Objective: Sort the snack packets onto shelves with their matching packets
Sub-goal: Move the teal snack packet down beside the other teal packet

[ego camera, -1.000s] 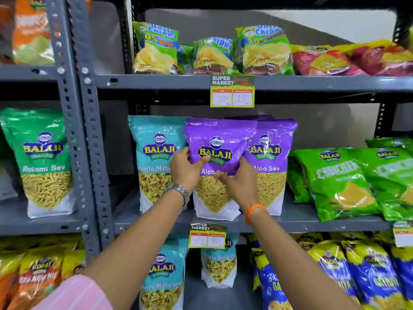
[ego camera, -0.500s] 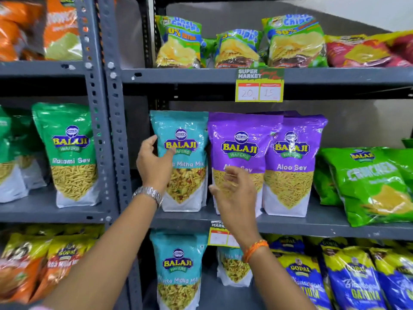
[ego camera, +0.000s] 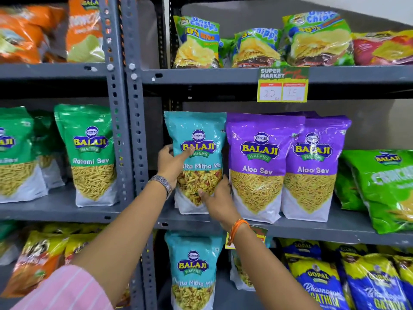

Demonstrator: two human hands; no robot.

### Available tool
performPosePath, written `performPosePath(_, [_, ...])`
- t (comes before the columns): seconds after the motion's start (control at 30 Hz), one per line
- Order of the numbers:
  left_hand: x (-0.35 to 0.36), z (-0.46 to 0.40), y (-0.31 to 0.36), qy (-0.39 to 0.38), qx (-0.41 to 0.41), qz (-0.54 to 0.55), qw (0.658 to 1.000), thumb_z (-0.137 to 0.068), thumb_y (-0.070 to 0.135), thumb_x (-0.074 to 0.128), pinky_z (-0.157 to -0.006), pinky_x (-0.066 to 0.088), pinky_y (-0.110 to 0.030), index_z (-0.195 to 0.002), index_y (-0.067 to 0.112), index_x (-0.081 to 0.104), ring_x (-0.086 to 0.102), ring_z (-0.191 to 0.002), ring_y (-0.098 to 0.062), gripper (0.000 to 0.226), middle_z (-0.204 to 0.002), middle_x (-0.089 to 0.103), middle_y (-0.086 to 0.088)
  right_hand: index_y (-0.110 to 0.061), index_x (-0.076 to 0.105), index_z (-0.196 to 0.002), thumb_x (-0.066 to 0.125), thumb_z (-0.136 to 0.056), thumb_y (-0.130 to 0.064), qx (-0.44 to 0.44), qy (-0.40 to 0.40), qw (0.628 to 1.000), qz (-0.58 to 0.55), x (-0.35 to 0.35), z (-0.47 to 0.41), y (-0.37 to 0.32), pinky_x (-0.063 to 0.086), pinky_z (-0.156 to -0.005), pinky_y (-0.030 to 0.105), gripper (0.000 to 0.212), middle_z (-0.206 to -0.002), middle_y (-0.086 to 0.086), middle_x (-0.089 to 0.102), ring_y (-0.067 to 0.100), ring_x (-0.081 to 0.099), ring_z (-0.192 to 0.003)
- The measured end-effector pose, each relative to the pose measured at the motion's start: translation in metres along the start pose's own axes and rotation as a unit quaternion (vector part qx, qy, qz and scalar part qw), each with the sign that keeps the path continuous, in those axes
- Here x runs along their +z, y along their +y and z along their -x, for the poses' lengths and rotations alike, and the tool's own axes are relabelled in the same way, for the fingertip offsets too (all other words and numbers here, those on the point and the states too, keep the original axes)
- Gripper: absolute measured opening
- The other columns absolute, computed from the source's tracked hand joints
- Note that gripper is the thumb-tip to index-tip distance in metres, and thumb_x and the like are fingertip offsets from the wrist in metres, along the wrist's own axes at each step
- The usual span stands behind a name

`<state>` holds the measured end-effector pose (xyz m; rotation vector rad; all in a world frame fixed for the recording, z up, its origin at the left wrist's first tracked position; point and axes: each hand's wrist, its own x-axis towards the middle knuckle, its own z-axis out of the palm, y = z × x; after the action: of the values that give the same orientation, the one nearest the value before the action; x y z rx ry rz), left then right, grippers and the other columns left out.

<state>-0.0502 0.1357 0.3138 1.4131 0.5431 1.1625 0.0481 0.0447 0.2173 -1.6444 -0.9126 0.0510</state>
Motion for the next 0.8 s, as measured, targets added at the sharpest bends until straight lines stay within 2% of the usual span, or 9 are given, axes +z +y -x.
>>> performPosePath(0.1, [-0.006,0.006,-0.006,0.045,0.029,-0.024,0.998,-0.062,0.044,0.092,-0.088,0.064,-0.051,-0.111,0.013,0.068,0.079,-0.096,-0.024,0.063,-0.107,0.08,-0.006,-0.015,0.032,-0.144,0.066,-0.073,-0.058,0.002,-0.043,0.999,-0.026,0.0,-0.007,0.008,0.039,-0.117,0.052,0.089,-0.15,0.017,0.046,0.032,0.044,-0.141])
performPosePath(0.17, [-0.01,0.013,-0.006,0.087,0.059,-0.068,0.992,-0.056,0.055,0.09,-0.083,0.065,-0.049,-0.108,0.017,0.068,0.078,-0.089,-0.02,0.069,-0.102,0.08,-0.001,-0.028,0.038,-0.133,0.068,-0.086,-0.041,-0.015,-0.083,0.994,-0.072,-0.008,0.002,-0.006,0.042,-0.116,0.052,0.057,-0.145,0.012,0.052,0.028,0.05,-0.137])
performPosePath(0.2, [-0.011,0.02,-0.003,0.107,0.072,-0.093,0.987,-0.059,0.055,0.09,-0.082,0.065,-0.048,-0.107,0.019,0.066,0.077,-0.087,-0.018,0.064,-0.099,0.079,0.002,-0.027,0.037,-0.132,0.066,-0.093,-0.025,-0.012,-0.109,0.988,-0.106,-0.012,0.003,-0.01,0.043,-0.116,0.05,0.049,-0.143,0.011,0.054,0.027,0.053,-0.135])
performPosePath(0.27, [-0.012,0.03,0.003,0.137,0.098,-0.139,0.976,-0.068,0.05,0.089,-0.079,0.063,-0.042,-0.101,0.021,0.063,0.071,-0.079,-0.01,0.051,-0.089,0.072,0.009,-0.014,0.033,-0.139,0.059,-0.097,-0.005,0.0,-0.155,0.973,-0.171,-0.018,0.0,-0.013,0.052,-0.107,0.038,0.05,-0.135,0.01,0.058,0.023,0.058,-0.125])
performPosePath(0.37, [-0.016,0.046,0.013,0.148,0.128,-0.177,0.965,-0.072,0.046,0.088,-0.074,0.061,-0.038,-0.098,0.025,0.061,0.069,-0.078,-0.011,0.043,-0.086,0.069,0.01,-0.009,0.042,-0.137,0.063,-0.092,0.001,0.025,-0.209,0.953,-0.217,-0.028,-0.001,-0.012,0.059,-0.09,0.022,0.05,-0.119,0.003,0.067,0.015,0.066,-0.108])
performPosePath(0.47, [-0.025,0.059,0.018,0.135,0.144,-0.17,0.966,-0.07,0.047,0.089,-0.074,0.063,-0.04,-0.096,0.027,0.062,0.074,-0.084,-0.016,0.042,-0.092,0.074,0.007,-0.004,0.054,-0.13,0.076,-0.081,0.003,0.032,-0.214,0.951,-0.219,-0.037,0.001,-0.014,0.055,-0.103,0.038,0.054,-0.128,0.016,0.068,0.029,0.064,-0.124])
performPosePath(0.53, [-0.031,0.069,0.021,0.111,0.144,-0.145,0.973,-0.07,0.043,0.09,-0.076,0.063,-0.036,-0.103,0.022,0.066,0.074,-0.089,-0.013,0.045,-0.098,0.076,0.006,-0.001,0.056,-0.131,0.079,-0.075,0.008,0.019,-0.216,0.948,-0.232,-0.044,0.007,-0.017,0.055,-0.103,0.044,0.061,-0.131,0.021,0.067,0.033,0.063,-0.126])
performPosePath(0.67, [-0.042,0.098,0.023,0.039,0.142,-0.066,0.987,-0.073,0.03,0.09,-0.079,0.063,-0.025,-0.114,0.013,0.069,0.076,-0.094,-0.007,0.049,-0.107,0.079,0.004,-0.001,0.055,-0.132,0.078,-0.07,0.017,-0.006,-0.222,0.946,-0.238,-0.062,0.038,-0.026,0.062,-0.088,0.035,0.069,-0.125,0.019,0.071,0.027,0.07,-0.113])
performPosePath(0.8, [-0.048,0.131,0.01,-0.011,0.106,-0.016,0.994,-0.066,0.029,0.093,-0.082,0.064,-0.035,-0.107,0.015,0.069,0.078,-0.095,-0.015,0.05,-0.105,0.081,-0.001,0.001,0.058,-0.127,0.08,-0.066,0.019,-0.011,-0.209,0.953,-0.217,-0.081,0.083,-0.02,0.062,-0.081,0.026,0.068,-0.11,0.005,0.077,0.015,0.074,-0.102])
